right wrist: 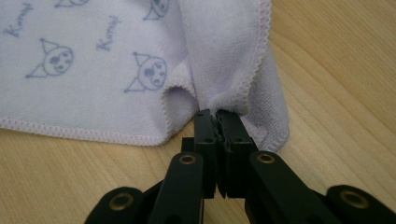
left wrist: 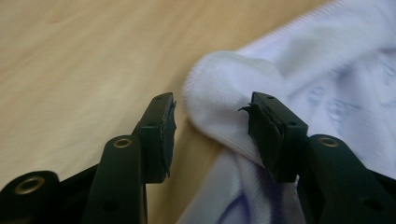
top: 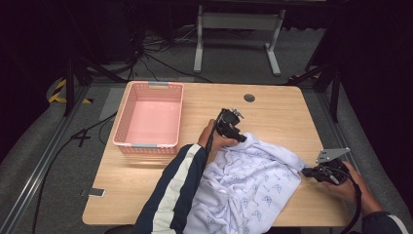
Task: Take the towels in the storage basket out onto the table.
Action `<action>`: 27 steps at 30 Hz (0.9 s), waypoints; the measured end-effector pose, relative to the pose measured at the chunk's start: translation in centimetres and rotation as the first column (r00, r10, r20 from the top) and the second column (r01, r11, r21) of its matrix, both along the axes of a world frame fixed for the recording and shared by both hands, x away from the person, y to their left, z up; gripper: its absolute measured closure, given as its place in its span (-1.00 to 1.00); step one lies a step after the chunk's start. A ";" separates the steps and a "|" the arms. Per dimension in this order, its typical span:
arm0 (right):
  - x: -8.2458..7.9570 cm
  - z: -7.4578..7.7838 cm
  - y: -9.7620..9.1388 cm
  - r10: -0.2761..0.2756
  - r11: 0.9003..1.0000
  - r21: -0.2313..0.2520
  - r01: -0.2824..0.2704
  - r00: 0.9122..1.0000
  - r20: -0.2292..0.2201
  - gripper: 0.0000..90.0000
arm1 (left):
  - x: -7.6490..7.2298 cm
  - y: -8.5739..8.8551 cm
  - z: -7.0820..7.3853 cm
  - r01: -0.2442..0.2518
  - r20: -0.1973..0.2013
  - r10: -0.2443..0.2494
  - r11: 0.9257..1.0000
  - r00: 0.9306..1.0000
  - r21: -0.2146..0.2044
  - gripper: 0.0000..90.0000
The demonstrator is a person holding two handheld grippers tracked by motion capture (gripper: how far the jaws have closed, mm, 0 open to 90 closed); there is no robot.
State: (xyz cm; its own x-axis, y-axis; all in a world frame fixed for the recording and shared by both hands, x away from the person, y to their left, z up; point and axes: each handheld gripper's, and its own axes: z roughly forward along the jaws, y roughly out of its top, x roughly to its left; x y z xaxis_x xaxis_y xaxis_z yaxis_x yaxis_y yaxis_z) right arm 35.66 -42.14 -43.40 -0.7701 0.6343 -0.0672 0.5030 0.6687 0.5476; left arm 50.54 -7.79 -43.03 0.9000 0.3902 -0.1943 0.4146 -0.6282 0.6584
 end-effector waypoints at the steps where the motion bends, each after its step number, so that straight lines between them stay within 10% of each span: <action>1: 0.0 0.0 0.0 0.001 1.000 0.001 -0.001 1.000 0.001 0.93 | -0.5 -0.1 0.1 0.015 0.011 -0.014 1.000 1.000 -0.014 0.15; 5: -0.1 0.0 0.2 0.004 1.000 -0.015 -0.004 1.000 0.011 0.92 | -3.4 -1.7 0.1 0.130 0.066 -0.132 0.991 0.989 0.034 0.31; 11: -0.1 0.0 0.2 0.010 1.000 -0.018 -0.010 1.000 0.016 0.90 | -7.3 -2.5 0.0 0.246 0.123 -0.242 0.969 0.962 -0.018 0.75; 15: -0.2 0.0 0.1 0.017 1.000 -0.013 -0.017 1.000 0.019 0.89 | -9.8 -2.5 0.1 0.336 0.147 -0.336 0.941 0.930 0.023 0.72; 19: -0.2 0.0 0.2 0.017 1.000 -0.014 -0.017 1.000 0.019 0.89 | -10.3 -2.3 -0.2 0.308 0.152 -0.313 0.950 0.938 0.053 0.63; 21: -0.2 0.0 0.3 0.017 1.000 -0.021 -0.017 1.000 0.021 0.89 | -9.7 -1.8 -0.2 0.273 0.148 -0.274 0.962 0.950 0.030 0.62; 27: -0.2 0.0 0.2 0.018 1.000 -0.014 -0.018 1.000 0.017 0.89 | -9.1 0.0 1.5 0.226 0.195 -0.213 0.973 0.957 -0.046 0.46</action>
State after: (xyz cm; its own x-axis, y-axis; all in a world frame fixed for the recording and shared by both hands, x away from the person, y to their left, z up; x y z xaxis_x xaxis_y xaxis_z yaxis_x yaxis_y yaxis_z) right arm 35.41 -41.93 -43.42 -0.7800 0.6194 -0.0890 0.4815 0.6850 0.5468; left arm 41.45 -7.81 -41.56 0.9848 0.1704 -0.0326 0.1360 -0.6417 0.7548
